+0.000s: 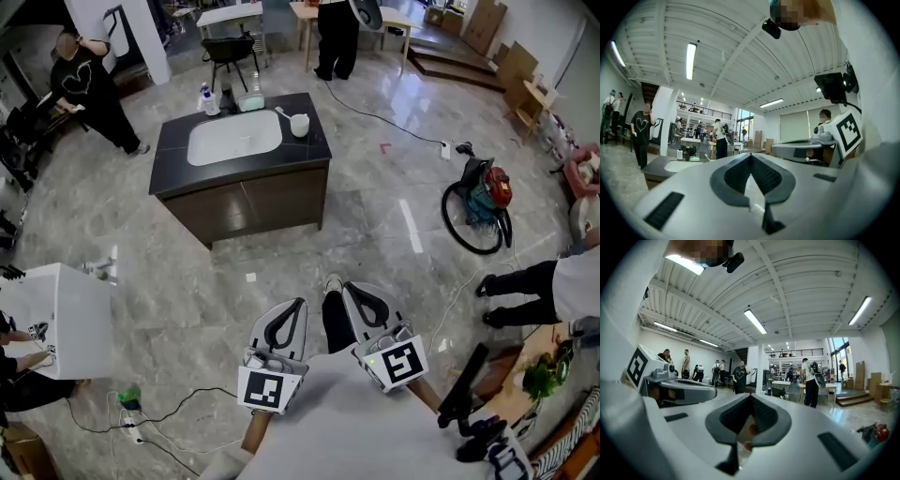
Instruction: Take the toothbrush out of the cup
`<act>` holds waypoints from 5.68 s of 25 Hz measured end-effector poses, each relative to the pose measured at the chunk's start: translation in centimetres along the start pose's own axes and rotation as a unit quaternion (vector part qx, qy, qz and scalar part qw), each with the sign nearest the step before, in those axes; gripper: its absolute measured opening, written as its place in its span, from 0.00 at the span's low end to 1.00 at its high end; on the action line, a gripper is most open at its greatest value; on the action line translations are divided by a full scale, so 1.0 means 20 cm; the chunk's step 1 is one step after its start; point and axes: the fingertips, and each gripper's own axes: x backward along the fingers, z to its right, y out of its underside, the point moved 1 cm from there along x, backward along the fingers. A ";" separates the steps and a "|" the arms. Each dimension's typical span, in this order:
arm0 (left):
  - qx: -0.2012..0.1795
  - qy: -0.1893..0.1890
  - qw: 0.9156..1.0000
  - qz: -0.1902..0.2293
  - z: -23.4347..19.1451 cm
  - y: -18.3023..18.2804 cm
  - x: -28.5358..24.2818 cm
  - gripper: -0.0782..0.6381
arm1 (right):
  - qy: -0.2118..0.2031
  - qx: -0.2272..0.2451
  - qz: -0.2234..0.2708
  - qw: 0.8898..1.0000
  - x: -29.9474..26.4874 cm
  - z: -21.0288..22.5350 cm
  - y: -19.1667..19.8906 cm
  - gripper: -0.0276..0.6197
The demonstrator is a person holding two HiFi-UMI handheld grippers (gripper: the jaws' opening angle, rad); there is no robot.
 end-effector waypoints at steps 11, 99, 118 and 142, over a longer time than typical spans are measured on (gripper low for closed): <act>0.009 -0.010 1.000 0.001 -0.14 0.02 -0.32 0.12 | -0.019 0.006 -0.006 1.000 -0.26 0.22 0.03 0.05; 0.086 -0.112 0.976 -0.165 -1.39 0.35 -1.75 0.12 | 0.015 -0.069 -0.070 0.995 -2.24 1.38 0.50 0.23; 0.085 -0.131 0.971 -0.184 -1.50 0.38 -1.73 0.11 | 0.042 -0.030 -0.161 0.986 -2.69 1.42 0.89 0.33; 0.042 -0.139 0.974 -0.173 -1.62 0.33 -1.65 0.12 | 0.104 0.057 -0.205 0.972 -2.82 1.48 0.99 0.12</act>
